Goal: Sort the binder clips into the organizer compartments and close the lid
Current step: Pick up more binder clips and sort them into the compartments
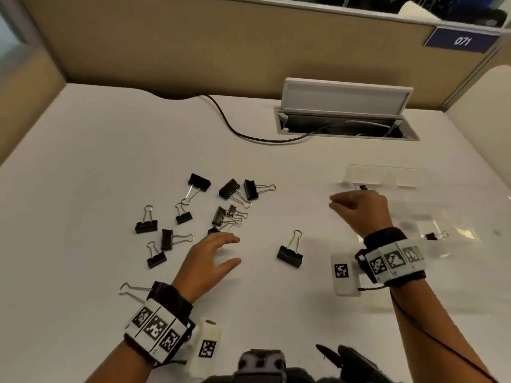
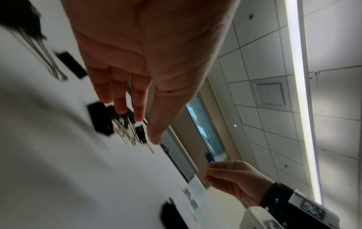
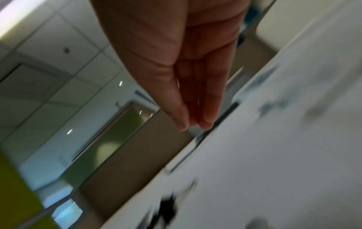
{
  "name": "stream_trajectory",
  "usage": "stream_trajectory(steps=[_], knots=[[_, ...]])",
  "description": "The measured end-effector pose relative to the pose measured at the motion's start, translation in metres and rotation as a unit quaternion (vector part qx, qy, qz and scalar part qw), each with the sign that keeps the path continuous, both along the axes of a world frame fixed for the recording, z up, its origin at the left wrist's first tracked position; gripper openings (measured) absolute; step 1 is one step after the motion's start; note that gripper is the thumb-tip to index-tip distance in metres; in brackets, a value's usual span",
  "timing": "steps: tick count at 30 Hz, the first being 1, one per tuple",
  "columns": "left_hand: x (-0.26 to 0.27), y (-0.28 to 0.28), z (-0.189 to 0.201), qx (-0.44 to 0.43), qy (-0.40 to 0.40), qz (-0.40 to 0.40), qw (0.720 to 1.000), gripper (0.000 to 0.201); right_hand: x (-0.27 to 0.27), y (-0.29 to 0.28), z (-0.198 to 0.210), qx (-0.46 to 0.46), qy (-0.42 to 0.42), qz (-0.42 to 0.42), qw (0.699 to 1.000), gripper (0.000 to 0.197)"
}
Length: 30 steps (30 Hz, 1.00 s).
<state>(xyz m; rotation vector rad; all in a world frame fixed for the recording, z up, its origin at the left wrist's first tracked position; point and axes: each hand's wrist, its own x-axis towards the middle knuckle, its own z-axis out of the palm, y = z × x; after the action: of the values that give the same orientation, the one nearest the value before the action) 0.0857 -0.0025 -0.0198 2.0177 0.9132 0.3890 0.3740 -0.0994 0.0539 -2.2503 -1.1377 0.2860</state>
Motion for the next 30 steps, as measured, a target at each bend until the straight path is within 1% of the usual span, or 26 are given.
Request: stream_trajectory(steps=[2,4,6,9,12,13,14,16,18,20,22,25,30], knots=[[-0.011,0.007,0.0,0.04,0.028,0.035,0.998,0.039,-0.031,0.023,-0.018,-0.02,0.018,0.072,0.997,0.016],[-0.023,0.014,0.0,0.044,0.059,0.074,0.994,0.044,-0.058,0.044,-0.037,-0.052,0.021,0.133,0.989,0.017],[-0.037,0.022,0.0,0.04,0.086,0.118,0.988,0.047,-0.083,0.063,-0.051,-0.086,0.021,0.194,0.977,0.022],[-0.057,0.032,0.0,0.033,0.135,0.162,0.977,0.053,-0.11,0.087,-0.063,-0.136,-0.011,0.286,0.949,0.041],[-0.067,0.037,0.002,0.01,0.161,0.174,0.971,0.059,-0.124,0.106,-0.067,-0.196,-0.061,0.345,0.916,0.063],[-0.068,0.039,0.002,0.005,0.163,0.174,0.971,0.06,-0.126,0.11,-0.069,-0.21,-0.077,0.358,0.907,0.066],[-0.068,0.04,0.002,0.003,0.164,0.172,0.971,0.06,-0.127,0.113,-0.071,-0.218,-0.088,0.364,0.901,0.065],[-0.068,0.043,0.002,0.002,0.162,0.168,0.972,0.061,-0.127,0.116,-0.073,-0.216,-0.106,0.361,0.901,0.05],[-0.065,0.045,0.002,-0.007,0.164,0.157,0.974,0.063,-0.125,0.113,-0.07,-0.215,-0.117,0.334,0.91,0.033],[-0.061,0.045,0.002,-0.017,0.178,0.142,0.974,0.065,-0.12,0.108,-0.067,-0.226,-0.109,0.305,0.919,0.025],[-0.058,0.046,0.002,-0.021,0.178,0.133,0.975,0.066,-0.114,0.1,-0.064,-0.245,-0.077,0.276,0.926,0.026],[-0.056,0.044,0.001,-0.031,0.157,0.129,0.979,0.066,-0.107,0.086,-0.058,-0.276,-0.037,0.244,0.929,0.034],[-0.048,0.038,-0.003,-0.088,0.101,0.116,0.984,0.065,-0.095,0.07,-0.053,-0.297,-0.005,0.199,0.934,0.032]])
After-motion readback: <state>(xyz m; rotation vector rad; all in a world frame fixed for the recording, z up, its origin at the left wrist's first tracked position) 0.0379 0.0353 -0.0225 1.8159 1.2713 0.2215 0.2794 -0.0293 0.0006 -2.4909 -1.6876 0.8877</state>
